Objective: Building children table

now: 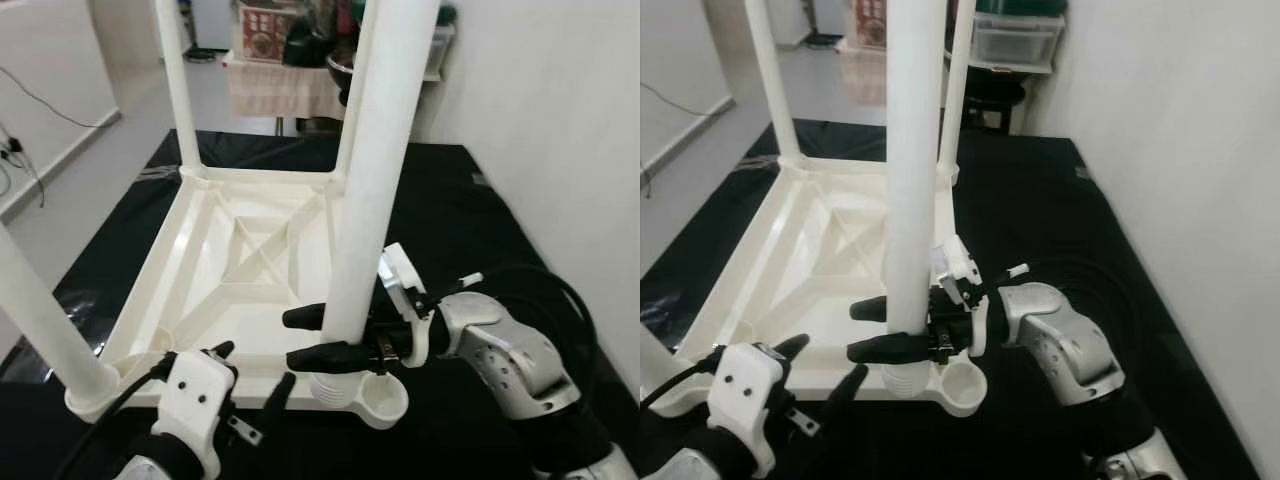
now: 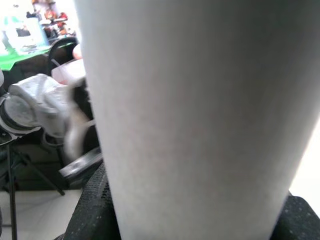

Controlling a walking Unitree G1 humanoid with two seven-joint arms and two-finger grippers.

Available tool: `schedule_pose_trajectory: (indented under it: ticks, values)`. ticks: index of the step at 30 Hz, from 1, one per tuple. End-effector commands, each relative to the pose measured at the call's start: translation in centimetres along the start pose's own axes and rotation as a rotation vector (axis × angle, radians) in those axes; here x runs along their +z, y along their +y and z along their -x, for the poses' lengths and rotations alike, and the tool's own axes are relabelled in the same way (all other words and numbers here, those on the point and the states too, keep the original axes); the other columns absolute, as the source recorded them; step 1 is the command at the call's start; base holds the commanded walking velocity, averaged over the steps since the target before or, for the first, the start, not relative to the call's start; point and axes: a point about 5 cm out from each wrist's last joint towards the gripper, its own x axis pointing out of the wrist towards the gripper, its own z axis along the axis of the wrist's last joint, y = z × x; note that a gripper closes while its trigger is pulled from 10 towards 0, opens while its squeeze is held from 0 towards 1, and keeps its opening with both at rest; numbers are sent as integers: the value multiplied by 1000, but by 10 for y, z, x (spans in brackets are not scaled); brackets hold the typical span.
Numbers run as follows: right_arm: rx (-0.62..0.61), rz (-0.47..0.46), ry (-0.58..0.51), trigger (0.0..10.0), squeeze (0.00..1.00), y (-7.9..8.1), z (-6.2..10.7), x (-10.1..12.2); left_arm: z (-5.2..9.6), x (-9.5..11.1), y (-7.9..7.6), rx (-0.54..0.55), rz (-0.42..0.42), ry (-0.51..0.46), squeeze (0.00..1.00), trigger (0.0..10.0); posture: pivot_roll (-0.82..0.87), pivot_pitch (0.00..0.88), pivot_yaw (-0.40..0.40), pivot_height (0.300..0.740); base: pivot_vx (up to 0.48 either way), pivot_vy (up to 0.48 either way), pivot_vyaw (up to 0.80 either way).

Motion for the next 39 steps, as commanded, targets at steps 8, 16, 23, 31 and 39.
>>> schedule_pose_trajectory:
  ticks: [8,16,23,31,39]
  values:
    - [-59,29,-23,10000,0,-6,10,6,-2,2,10,50,-12,45,0,10000,91,139,-74,740,-60,0,0]
    - [-148,53,-69,10000,0,-12,15,11,-8,12,20,97,-39,-18,0,10000,88,135,-66,740,-239,0,0]
    - [-351,102,-112,10000,0,-30,16,16,-13,18,32,164,-80,-46,0,10000,86,135,-61,740,0,0,0]
    - [-581,136,-132,10000,0,-52,20,19,-13,15,46,245,-86,-23,0,10000,85,138,-61,740,0,0,0]
    - [-626,149,-104,10000,0,-58,35,16,-13,17,44,197,-99,-35,0,10000,87,142,-63,740,0,0,0]
